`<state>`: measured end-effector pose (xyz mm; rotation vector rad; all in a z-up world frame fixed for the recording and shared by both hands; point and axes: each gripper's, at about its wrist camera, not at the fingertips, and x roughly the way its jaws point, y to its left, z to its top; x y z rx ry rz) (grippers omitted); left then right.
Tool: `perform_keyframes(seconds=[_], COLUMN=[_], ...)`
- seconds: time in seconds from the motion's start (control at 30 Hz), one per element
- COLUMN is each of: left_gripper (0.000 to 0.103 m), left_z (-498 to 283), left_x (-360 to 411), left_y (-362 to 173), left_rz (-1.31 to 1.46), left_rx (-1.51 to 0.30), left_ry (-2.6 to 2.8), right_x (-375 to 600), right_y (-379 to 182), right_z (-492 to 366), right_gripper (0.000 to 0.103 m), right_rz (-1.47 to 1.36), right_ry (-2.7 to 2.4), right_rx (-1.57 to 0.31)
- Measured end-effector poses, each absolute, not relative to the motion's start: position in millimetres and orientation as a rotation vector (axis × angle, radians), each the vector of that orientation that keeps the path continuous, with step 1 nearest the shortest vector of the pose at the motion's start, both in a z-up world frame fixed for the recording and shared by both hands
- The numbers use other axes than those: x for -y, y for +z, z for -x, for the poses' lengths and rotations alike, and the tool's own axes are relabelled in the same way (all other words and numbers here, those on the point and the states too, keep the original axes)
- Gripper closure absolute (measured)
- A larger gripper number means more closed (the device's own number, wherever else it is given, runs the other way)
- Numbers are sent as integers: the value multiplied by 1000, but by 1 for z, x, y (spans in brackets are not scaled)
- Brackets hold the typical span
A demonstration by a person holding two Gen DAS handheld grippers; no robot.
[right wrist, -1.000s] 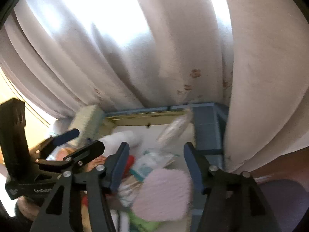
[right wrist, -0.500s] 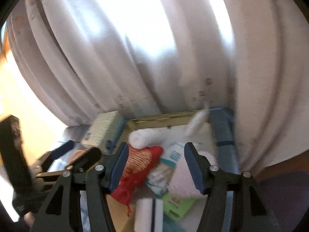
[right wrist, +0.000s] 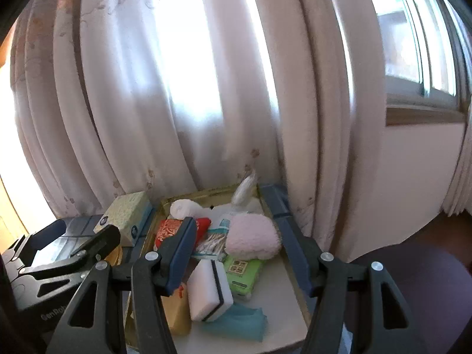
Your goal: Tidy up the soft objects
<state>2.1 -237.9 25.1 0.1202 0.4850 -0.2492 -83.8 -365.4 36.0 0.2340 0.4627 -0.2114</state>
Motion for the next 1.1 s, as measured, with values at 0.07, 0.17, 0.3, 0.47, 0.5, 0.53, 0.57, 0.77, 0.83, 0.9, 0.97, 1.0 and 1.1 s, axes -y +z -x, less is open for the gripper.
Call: perform_keyframes(seconds=[0.07,0.17,0.3,0.47,0.5,0.53,0.57,0.77,0.83,0.9,0.97,1.0,1.1], left_gripper=[1,1,1,1,1,1,1,1,1,1,1,1,0], left_z=[0,4,9,16,18,20,21,27,28,28,29,29,31], left_x=[236,233,227,223,222,221,220,215,214,213,213,212,211], left_y=[23,20,19,24,25,26,27,31,32,32,32,32,33], left_rz=[-121,-125,-126,-128,-129,-132,-136,-133,-134,-137,-133,-132,-130], left_rx=[-489,-493,-487,-467,-459,-450,-444,-430,-424,-421,-423,-425,-424], left_ry=[-245,-239,-231,-223,-220,-218,-217,-218,-215,-210,-215,-218,-224], right_x=[364,360,352,348,347,346,345,339,337,334,333,333,334], right_y=[37,38,36,36,36,37,38,44,45,46,46,46,47], right_z=[90,101,108,116,117,118,121,130,133,135,134,134,135], right_gripper=[41,41,41,41,41,41,40,40,40,40,40,40,40], right_rz=[-232,-244,-237,-239,-241,-243,-245,-251,-248,-243,-239,-240,-247], right_ry=[-217,-220,-241,-241,-241,-243,-246,-258,-263,-263,-264,-263,-266], right_rx=[-447,-435,-418,-395,-393,-387,-377,-343,-328,-324,-329,-330,-333])
